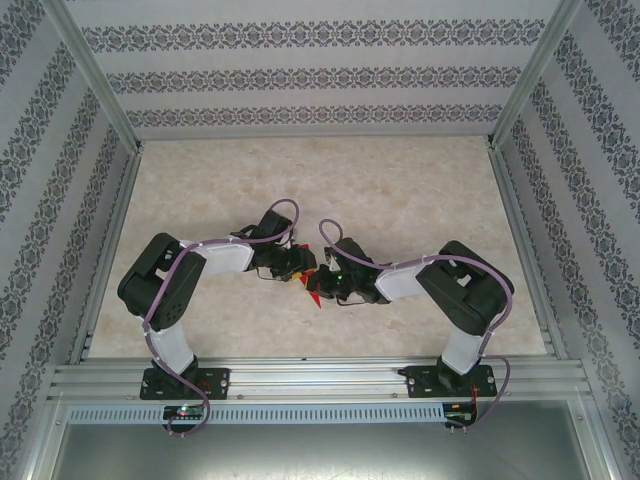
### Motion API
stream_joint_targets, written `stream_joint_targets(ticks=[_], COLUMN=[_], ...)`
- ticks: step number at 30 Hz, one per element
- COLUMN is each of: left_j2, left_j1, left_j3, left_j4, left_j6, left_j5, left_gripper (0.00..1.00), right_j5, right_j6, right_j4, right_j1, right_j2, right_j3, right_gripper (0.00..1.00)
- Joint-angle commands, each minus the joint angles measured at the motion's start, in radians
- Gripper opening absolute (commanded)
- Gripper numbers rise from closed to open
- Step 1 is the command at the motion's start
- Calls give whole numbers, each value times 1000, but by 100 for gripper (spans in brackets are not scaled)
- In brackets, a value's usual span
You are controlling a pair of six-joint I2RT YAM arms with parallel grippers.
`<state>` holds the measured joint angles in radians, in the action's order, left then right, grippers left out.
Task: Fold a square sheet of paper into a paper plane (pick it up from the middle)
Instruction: Fold the wing for the fifth time at the center of the table.
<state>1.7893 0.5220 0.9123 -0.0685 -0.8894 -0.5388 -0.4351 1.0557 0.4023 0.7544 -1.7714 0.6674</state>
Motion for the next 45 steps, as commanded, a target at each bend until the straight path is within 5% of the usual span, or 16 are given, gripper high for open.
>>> stream_joint_targets(ticks=[1, 15, 45], left_j2=[22, -2, 46], left_j1=[-3, -5, -76], left_j3=[-19, 18, 104], left_j4=[-98, -107, -135], left_j6=[21, 87, 158], left_j5=[60, 78, 109], left_gripper=[42, 44, 45], right_j5=[23, 9, -19], right_j6=[-25, -49, -41], right_j4=[-90, -211, -138], right_j1=[-11, -15, -23], right_j2=[10, -65, -68], right_j3=[6, -22, -81], right_gripper=[5, 0, 0])
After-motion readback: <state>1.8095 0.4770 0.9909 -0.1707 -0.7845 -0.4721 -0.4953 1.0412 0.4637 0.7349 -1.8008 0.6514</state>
